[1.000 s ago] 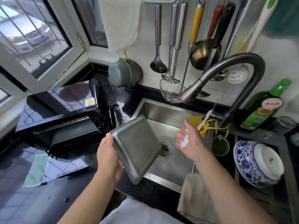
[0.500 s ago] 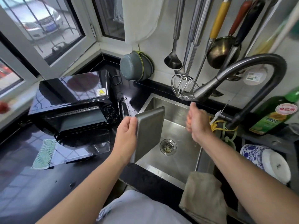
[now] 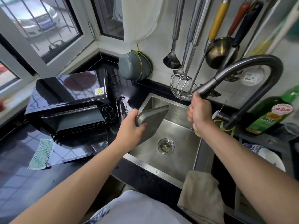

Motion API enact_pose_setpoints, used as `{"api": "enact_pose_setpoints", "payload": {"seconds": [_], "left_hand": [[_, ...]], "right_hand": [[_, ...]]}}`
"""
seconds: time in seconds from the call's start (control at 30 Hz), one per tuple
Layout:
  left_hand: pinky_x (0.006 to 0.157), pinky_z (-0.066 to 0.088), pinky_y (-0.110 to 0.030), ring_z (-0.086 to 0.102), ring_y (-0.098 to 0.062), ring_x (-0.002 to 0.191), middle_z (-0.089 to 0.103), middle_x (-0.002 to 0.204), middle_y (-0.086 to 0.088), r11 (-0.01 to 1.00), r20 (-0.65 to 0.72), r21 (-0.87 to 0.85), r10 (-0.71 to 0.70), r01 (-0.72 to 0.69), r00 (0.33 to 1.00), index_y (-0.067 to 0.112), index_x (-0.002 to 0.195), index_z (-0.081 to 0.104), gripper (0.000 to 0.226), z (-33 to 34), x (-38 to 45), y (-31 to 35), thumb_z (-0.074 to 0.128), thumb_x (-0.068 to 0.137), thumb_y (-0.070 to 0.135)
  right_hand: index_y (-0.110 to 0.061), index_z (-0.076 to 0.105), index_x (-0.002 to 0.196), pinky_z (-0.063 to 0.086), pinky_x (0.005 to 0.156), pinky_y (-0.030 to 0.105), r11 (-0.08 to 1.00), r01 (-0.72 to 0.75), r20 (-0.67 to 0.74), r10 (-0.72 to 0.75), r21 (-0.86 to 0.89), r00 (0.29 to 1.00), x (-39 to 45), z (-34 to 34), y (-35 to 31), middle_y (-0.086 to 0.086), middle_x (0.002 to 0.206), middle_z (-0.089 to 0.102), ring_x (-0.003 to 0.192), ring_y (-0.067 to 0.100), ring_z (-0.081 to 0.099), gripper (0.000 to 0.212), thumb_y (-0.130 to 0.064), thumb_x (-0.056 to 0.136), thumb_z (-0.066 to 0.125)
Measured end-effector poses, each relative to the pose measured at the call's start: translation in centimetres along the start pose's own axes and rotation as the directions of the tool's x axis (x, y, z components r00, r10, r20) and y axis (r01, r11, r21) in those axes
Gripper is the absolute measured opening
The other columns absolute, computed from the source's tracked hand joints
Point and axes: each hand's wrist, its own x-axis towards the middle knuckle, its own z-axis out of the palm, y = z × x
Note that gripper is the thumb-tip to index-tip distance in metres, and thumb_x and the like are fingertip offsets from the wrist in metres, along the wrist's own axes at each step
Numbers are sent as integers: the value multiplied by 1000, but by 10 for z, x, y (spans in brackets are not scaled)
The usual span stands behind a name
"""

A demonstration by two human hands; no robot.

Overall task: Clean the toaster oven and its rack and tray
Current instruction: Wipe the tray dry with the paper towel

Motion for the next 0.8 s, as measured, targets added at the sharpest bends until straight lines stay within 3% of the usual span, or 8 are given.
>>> {"api": "enact_pose_setpoints", "payload": {"seconds": [0.13, 0.27, 0.43, 0.53, 0.6, 0.67, 0.73, 0.8], "left_hand": [[60, 40, -14, 51, 0, 67, 61, 79, 0, 994, 50, 36, 105, -107, 993, 13, 93, 54, 15, 0, -2, -5, 65, 93, 4], [69, 56, -40, 65, -16, 78, 69, 87, 0, 906, 178, 149, 370, -396, 912, 23, 104, 61, 13, 5, -10, -26, 60, 96, 12], [106, 47, -46, 64, -26, 113, 72, 115, -4, 434, 517, 201, 715, -878, 471, 16, 101, 62, 24, 8, -22, -48, 61, 92, -6], [119, 37, -48, 57, -25, 130, 68, 130, 1, 221, 562, 249, 760, -943, 327, 18, 91, 65, 22, 5, -29, -61, 59, 94, -4], [120, 33, -53, 50, -33, 138, 61, 142, -5, 234, 492, 393, 764, -889, 418, 17, 94, 67, 24, 3, -33, -76, 53, 90, -2], [120, 32, -52, 39, -35, 146, 46, 153, -11, 646, 180, 440, 617, -624, 766, 14, 112, 68, 39, 9, -44, -84, 49, 85, -5], [115, 39, -43, 41, -23, 145, 45, 153, -5, 995, -109, -91, 21, -31, 994, 23, 130, 62, 52, 14, -56, -68, 55, 88, -8], [101, 52, -45, 62, -25, 128, 66, 137, -3, 651, 154, -656, -378, 380, 913, 27, 133, 63, 40, 20, -62, -45, 57, 99, 9]], "right_hand": [[-26, 33, 55, 17, 44, 25, 970, -12, -81, -8, -243, 997, 11, -19, 34, -4, 50, 27, 43, 14, 22, 51, -56, 96, 39], [-9, 59, 85, 30, 45, 25, 671, -481, -80, 535, -565, 841, -2, -58, 105, 4, 63, 52, 46, 14, 41, 39, -40, 103, 44], [-7, 71, 74, 23, 36, 16, 673, -735, 227, 705, 87, 672, -13, -60, 96, 11, 73, 66, 37, 8, 34, 59, -58, 95, 50], [-11, 58, 90, 19, 35, 16, 734, -679, 230, 662, -3, 714, -22, -61, 94, -1, 59, 52, 37, 5, 31, 18, -28, 94, 63], [-12, 51, 91, 18, 36, 17, 775, -631, 189, 615, 31, 766, -26, -63, 101, -3, 60, 48, 37, 5, 30, 12, -17, 95, 61], [-12, 48, 91, 20, 35, 17, 783, -602, 150, 583, 156, 798, -31, -65, 106, 1, 69, 48, 38, 6, 31, 13, -13, 96, 61], [-13, 47, 92, 22, 33, 18, 779, -580, 113, 571, 238, 813, -37, -67, 110, 3, 75, 46, 38, 7, 32, 14, -11, 95, 61], [-13, 46, 91, 22, 33, 19, 774, -574, 108, 568, 268, 816, -44, -66, 113, 2, 71, 43, 39, 7, 31, 16, -12, 95, 62]]}}
